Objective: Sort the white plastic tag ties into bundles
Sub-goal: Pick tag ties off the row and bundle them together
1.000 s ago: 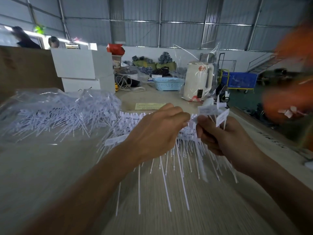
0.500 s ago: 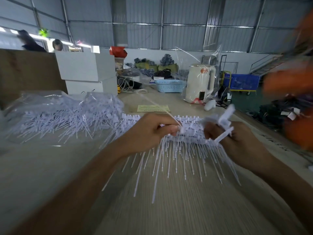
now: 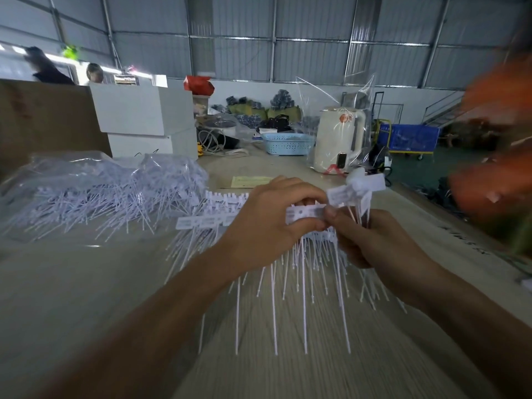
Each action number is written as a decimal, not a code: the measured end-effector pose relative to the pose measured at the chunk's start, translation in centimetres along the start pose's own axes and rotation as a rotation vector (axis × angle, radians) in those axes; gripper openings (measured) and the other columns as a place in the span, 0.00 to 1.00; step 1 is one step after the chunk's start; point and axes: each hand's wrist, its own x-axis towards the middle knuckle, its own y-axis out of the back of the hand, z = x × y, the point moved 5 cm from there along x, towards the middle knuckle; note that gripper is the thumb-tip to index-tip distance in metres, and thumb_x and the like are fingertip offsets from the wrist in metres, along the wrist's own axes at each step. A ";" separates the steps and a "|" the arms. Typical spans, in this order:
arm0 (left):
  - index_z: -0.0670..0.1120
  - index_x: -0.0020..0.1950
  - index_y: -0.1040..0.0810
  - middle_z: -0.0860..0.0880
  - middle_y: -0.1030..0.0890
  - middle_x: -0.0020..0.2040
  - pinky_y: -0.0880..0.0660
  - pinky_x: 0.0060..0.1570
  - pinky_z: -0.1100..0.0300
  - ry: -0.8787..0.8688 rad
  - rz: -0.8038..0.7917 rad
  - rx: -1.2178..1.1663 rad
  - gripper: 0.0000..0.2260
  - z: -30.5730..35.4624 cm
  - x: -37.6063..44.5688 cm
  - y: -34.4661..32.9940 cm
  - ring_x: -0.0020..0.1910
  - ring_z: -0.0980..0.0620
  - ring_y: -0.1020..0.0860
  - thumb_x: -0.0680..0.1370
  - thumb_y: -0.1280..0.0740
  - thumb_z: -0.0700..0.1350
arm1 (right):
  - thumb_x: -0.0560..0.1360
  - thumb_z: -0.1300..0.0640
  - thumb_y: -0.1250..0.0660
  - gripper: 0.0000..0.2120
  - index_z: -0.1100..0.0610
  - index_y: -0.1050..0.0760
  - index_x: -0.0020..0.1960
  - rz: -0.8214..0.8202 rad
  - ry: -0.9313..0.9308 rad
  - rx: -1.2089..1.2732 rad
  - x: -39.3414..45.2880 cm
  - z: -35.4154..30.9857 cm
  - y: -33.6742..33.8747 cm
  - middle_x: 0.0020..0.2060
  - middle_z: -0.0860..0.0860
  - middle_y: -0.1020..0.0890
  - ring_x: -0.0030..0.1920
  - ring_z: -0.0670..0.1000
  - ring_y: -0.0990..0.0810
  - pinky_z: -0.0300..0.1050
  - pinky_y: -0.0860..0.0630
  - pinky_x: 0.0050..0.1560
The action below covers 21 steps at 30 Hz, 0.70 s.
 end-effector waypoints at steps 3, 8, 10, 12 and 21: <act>0.47 0.51 0.18 0.54 0.17 0.45 0.25 0.44 0.61 0.022 0.012 -0.062 0.13 0.1 -0.1 0.0 0.46 0.56 0.21 0.69 0.21 0.41 | 0.75 0.44 0.33 0.17 0.50 0.22 0.30 -0.047 -0.061 0.084 0.0 0.3 -0.3 0.23 0.46 0.38 0.24 0.46 0.43 0.38 0.43 0.24; 0.52 0.55 0.23 0.59 0.20 0.48 0.25 0.47 0.64 0.025 -0.036 -0.018 0.10 -0.4 0.0 0.3 0.50 0.59 0.22 0.75 0.26 0.48 | 0.74 0.44 0.32 0.16 0.55 0.20 0.35 0.031 -0.099 0.173 0.2 0.3 1.0 0.26 0.49 0.41 0.24 0.47 0.44 0.36 0.42 0.23; 0.54 0.57 0.24 0.59 0.20 0.50 0.24 0.51 0.55 0.053 -0.035 0.074 0.12 -1.2 -0.1 0.3 0.51 0.58 0.23 0.75 0.27 0.50 | 0.73 0.43 0.32 0.18 0.57 0.21 0.36 0.056 -0.115 0.203 0.2 0.4 1.4 0.25 0.48 0.40 0.24 0.47 0.44 0.36 0.42 0.22; 0.55 0.57 0.24 0.57 0.20 0.51 0.24 0.52 0.48 0.067 -0.029 0.151 0.12 -1.6 -0.3 0.2 0.51 0.55 0.24 0.75 0.29 0.51 | 0.73 0.43 0.32 0.18 0.58 0.22 0.35 0.063 -0.124 0.209 0.1 0.5 1.3 0.24 0.48 0.39 0.24 0.47 0.44 0.36 0.43 0.22; 0.43 0.53 0.19 0.50 0.17 0.49 0.23 0.46 0.46 -0.071 -0.011 0.190 0.08 -1.3 -0.5 0.1 0.50 0.49 0.23 0.79 0.33 0.46 | 0.77 0.43 0.37 0.20 0.55 0.17 0.37 0.123 0.170 -0.156 -0.4 -1.4 1.5 0.21 0.45 0.35 0.22 0.43 0.38 0.30 0.39 0.27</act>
